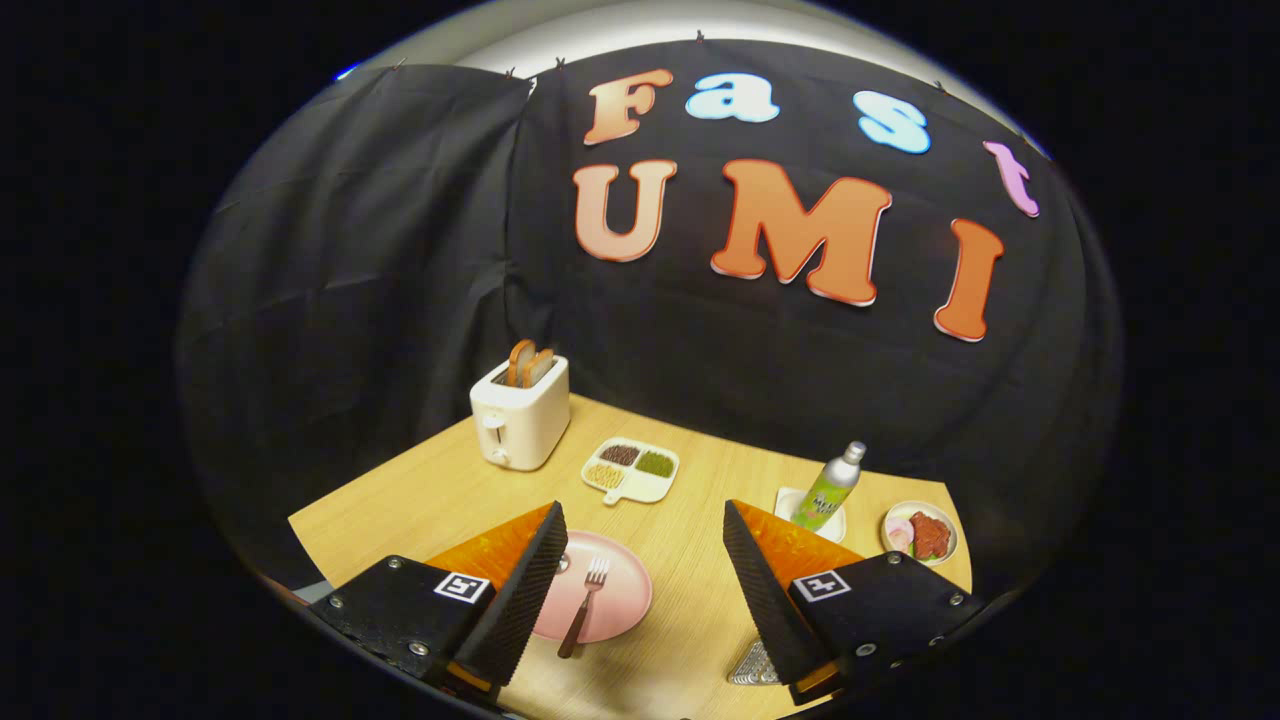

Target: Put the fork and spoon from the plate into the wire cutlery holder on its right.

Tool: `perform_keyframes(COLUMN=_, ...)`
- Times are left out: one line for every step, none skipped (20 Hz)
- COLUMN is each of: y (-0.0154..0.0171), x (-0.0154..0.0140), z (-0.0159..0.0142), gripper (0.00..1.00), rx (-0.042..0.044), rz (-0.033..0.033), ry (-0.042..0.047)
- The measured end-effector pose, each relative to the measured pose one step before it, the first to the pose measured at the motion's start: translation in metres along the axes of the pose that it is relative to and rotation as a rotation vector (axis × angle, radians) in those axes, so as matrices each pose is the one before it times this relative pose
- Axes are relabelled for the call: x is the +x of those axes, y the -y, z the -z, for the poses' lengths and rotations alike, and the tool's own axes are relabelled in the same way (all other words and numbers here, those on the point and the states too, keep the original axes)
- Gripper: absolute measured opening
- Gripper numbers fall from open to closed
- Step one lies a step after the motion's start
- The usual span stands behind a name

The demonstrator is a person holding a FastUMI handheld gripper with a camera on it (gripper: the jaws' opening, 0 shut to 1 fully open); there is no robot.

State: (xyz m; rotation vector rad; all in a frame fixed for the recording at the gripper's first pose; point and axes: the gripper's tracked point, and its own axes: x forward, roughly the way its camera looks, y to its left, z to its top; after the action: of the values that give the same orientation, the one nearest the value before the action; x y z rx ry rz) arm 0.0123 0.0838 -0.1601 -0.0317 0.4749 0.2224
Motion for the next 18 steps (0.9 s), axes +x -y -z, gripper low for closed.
perform_keyframes(y=-0.00421, x=0.00516, z=0.00968, gripper=0.94, rx=-0.00041, rz=-0.00473, ry=-0.02835)
perform_keyframes(y=-0.0017, x=0.0039, z=0.01033, gripper=0.94, rx=-0.00452, rz=-0.00272, ry=-0.03823)
perform_keyframes(y=-0.00508, x=0.00458, z=0.01046, gripper=0.94, rx=-0.00444, rz=-0.0127, ry=-0.04272)
perform_keyframes(y=-0.00642, x=0.00647, z=0.01378, gripper=0.94, rx=-0.00606, rz=-0.01666, ry=-0.05323)
perform_keyframes(y=-0.00524, x=0.00631, z=0.01237, gripper=0.94, rx=-0.00373, rz=-0.01813, ry=-0.05644)
perform_keyframes(y=-0.00727, x=0.00708, z=0.00982, gripper=0.94, rx=0.00343, rz=-0.03267, ry=-0.04743)
perform_keyframes(y=-0.00647, x=0.00622, z=0.01103, gripper=0.94, rx=0.0124, rz=-0.02122, ry=-0.05097)
perform_keyframes(y=-0.00503, x=0.00603, z=0.00865, gripper=0.9, rx=0.01671, rz=-0.01225, ry=-0.03858)
perform_keyframes(y=-0.00435, x=0.00582, z=0.00801, gripper=0.89, rx=0.01162, rz=-0.00852, ry=-0.03876)
perform_keyframes(y=-0.00364, x=0.01138, z=0.00848, gripper=0.87, rx=0.00862, rz=-0.00666, ry=-0.03863)
perform_keyframes(y=-0.00075, x=0.00832, z=0.00752, gripper=0.86, rx=0.00014, rz=0.00299, ry=-0.0421)
perform_keyframes(y=-0.0016, x=0.0069, z=0.00864, gripper=0.85, rx=-0.00034, rz=0.00547, ry=-0.03908)
perform_keyframes(y=-0.00074, x=0.00643, z=0.00559, gripper=0.85, rx=0.00273, rz=0.0043, ry=-0.03593)
perform_keyframes(y=-0.00252, x=0.00683, z=0.00571, gripper=0.83, rx=0.00479, rz=-0.00414, ry=-0.03125)
perform_keyframes(y=-0.00393, x=0.00659, z=0.00341, gripper=0.82, rx=0.00774, rz=-0.01308, ry=-0.02618)
perform_keyframes(y=-0.00198, x=0.00801, z=0.00328, gripper=0.77, rx=0.00807, rz=-0.00453, ry=-0.0245)
perform_keyframes(y=0.00222, x=0.00501, z=0.00328, gripper=0.75, rx=0.0011, rz=0.01259, ry=-0.03036)
perform_keyframes(y=0.00202, x=0.0065, z=0.00266, gripper=0.72, rx=-0.00299, rz=0.01429, ry=-0.02325)
